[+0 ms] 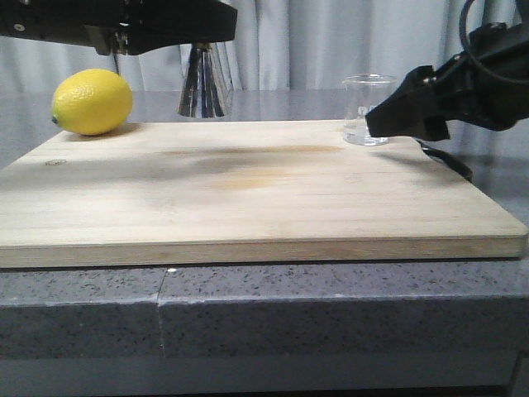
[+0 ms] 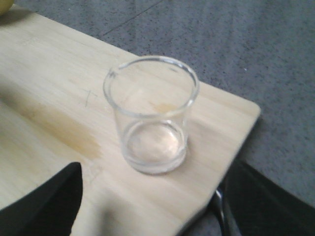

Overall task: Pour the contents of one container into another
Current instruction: 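Lower the empty beaker onto the board and open the right gripper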

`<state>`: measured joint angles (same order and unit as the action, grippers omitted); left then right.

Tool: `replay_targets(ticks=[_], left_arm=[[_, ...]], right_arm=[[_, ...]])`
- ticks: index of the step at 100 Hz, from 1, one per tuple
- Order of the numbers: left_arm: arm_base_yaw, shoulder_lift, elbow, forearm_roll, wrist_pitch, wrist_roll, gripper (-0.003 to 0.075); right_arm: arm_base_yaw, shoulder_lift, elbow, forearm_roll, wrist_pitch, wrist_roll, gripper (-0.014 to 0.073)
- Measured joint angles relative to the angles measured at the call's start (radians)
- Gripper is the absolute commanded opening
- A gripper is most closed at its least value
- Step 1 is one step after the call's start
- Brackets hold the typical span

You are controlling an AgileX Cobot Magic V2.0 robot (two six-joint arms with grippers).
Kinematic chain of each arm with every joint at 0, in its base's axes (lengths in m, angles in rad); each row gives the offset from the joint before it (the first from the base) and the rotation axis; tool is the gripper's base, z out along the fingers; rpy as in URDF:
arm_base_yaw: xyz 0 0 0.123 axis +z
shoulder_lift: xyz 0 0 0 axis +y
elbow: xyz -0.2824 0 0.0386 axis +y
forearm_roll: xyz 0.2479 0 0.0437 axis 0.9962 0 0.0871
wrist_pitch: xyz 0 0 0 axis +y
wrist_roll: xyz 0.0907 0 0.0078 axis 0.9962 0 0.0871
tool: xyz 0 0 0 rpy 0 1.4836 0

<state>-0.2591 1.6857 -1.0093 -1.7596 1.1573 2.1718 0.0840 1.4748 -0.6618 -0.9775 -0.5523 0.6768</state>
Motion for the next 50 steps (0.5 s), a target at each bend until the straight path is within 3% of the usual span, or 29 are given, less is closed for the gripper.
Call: replay_targets(ticks=[50], left_arm=[[0.000, 0.000, 0.000, 0.000, 0.000, 0.000, 0.0185]], right_arm=[[0.050, -0.463, 0.148, 0.004, 0.311, 0.143, 0.0540]])
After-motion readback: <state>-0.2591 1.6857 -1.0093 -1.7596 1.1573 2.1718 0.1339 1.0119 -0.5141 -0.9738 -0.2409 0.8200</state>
